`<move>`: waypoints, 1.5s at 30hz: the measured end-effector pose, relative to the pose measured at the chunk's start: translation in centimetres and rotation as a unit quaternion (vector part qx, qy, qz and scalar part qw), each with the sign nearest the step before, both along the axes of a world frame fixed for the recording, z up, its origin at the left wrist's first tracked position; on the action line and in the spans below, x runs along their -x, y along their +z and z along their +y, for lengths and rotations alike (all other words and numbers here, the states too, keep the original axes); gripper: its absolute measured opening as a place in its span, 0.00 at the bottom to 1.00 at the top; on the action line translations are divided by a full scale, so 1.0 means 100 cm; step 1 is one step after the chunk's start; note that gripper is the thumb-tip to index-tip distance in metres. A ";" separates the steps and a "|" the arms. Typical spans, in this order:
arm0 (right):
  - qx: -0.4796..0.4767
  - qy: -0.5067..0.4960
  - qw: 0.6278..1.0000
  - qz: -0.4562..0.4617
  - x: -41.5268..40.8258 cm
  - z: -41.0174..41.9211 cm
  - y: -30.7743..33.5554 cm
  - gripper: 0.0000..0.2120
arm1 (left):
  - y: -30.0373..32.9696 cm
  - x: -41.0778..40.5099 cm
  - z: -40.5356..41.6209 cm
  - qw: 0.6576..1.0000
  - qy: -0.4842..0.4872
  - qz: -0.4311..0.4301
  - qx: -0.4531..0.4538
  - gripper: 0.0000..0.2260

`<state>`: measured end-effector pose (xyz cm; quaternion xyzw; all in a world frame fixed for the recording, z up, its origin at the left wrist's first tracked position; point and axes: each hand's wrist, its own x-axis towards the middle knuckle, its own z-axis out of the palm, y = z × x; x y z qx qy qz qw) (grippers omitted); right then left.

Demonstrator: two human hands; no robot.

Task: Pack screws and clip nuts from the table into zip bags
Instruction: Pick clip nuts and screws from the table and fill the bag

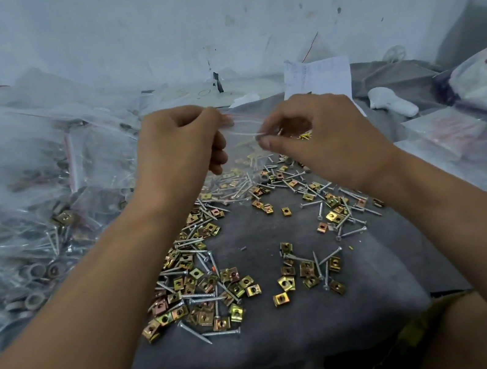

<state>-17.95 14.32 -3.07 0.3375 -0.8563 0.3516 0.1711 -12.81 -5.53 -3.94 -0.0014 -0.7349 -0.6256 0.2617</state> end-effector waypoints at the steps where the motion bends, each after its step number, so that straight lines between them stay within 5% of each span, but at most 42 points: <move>1: 0.019 0.004 1.000 -0.005 0.001 0.000 -0.001 0.05 | -0.001 0.001 0.000 1.000 -0.005 -0.001 -0.002 0.10; 6: 0.180 0.038 0.981 -0.068 0.009 0.005 0.001 0.09 | -0.001 0.005 -0.006 0.999 0.025 0.015 -0.042 0.11; 9: -0.019 0.010 0.997 -0.079 0.017 0.011 -0.009 0.04 | -0.001 0.006 -0.011 0.993 0.068 0.026 -0.097 0.11; 11: -0.197 0.012 0.973 -0.122 0.019 0.010 -0.020 0.04 | -0.001 0.006 -0.014 0.989 0.091 0.028 -0.112 0.11; 14: -0.298 0.011 0.942 -0.154 0.022 0.007 -0.032 0.08 | -0.002 0.008 -0.017 0.988 0.108 0.023 -0.110 0.10; 27: -0.208 0.047 0.963 -0.165 0.024 0.001 -0.037 0.08 | -0.001 0.008 -0.018 0.988 0.113 0.014 -0.106 0.11; 39: -0.301 -0.002 0.942 -0.147 0.019 -0.026 -0.040 0.08 | -0.001 0.006 -0.015 0.989 0.113 0.009 -0.093 0.11; 43: -0.240 0.039 0.951 -0.189 0.022 -0.015 -0.039 0.10 | -0.002 0.006 -0.016 0.990 0.108 0.009 -0.090 0.11; 45: -0.126 0.075 0.953 -0.265 0.022 -0.010 -0.037 0.09 | -0.002 0.006 -0.017 0.990 0.108 0.008 -0.091 0.11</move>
